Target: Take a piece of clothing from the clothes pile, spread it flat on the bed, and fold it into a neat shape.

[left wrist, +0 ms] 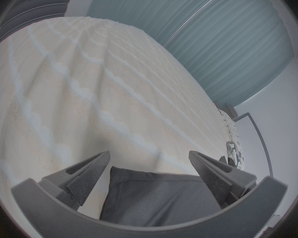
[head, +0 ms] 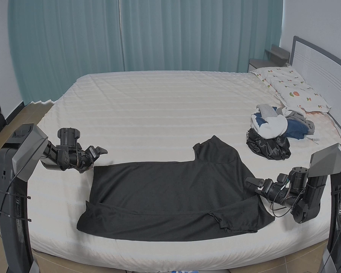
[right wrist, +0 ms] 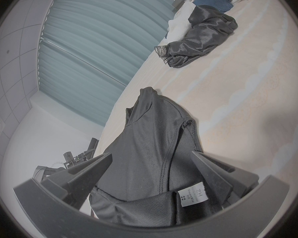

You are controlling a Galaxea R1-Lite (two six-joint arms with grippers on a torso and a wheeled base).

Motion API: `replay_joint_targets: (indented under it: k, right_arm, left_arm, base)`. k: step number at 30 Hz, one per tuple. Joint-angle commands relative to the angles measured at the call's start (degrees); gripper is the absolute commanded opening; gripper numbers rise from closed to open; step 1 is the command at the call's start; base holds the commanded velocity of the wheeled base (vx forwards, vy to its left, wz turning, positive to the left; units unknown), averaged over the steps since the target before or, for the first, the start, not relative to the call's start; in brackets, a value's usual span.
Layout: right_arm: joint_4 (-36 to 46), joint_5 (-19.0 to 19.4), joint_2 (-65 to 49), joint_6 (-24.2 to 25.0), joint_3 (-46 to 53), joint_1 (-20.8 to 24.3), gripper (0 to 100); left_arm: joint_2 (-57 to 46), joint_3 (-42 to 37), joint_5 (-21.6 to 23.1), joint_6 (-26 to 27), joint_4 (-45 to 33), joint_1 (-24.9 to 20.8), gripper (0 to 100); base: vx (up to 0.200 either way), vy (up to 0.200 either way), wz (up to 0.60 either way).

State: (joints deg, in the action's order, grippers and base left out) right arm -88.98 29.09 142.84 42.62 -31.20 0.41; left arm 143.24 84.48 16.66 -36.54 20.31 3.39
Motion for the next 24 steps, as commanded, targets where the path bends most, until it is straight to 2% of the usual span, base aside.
replay_joint_targets:
  k: [1,17,18,22,24]
  right_arm:
    - [-0.5,0.0,0.3,-0.1,-0.1,0.3,100]
    - [-0.5,-0.7,0.3,-0.1,0.0,0.6,100]
    - [-0.6,-0.8,0.3,-0.1,-0.1,0.6,100]
    - [-0.5,-1.7,-0.3,0.0,-1.1,0.9,100]
    - [-0.5,-3.7,-0.6,-0.1,-2.1,1.7,100]
  left_arm:
    - [3.5,0.0,0.0,-0.2,3.6,0.0,100]
    - [3.0,-1.5,0.0,0.1,4.0,-0.5,100]
    - [3.0,-1.5,0.0,0.1,4.0,-0.4,0]
    - [3.1,-1.4,-0.2,-0.1,4.7,-0.4,0]
    - [3.0,-1.6,-0.8,-0.2,5.7,-0.3,0]
  base:
    - [0.0,0.0,0.0]
    - [0.0,0.0,0.0]
    - [0.0,0.0,0.0]
    - [0.0,0.0,0.0]
    - [0.0,0.0,0.0]
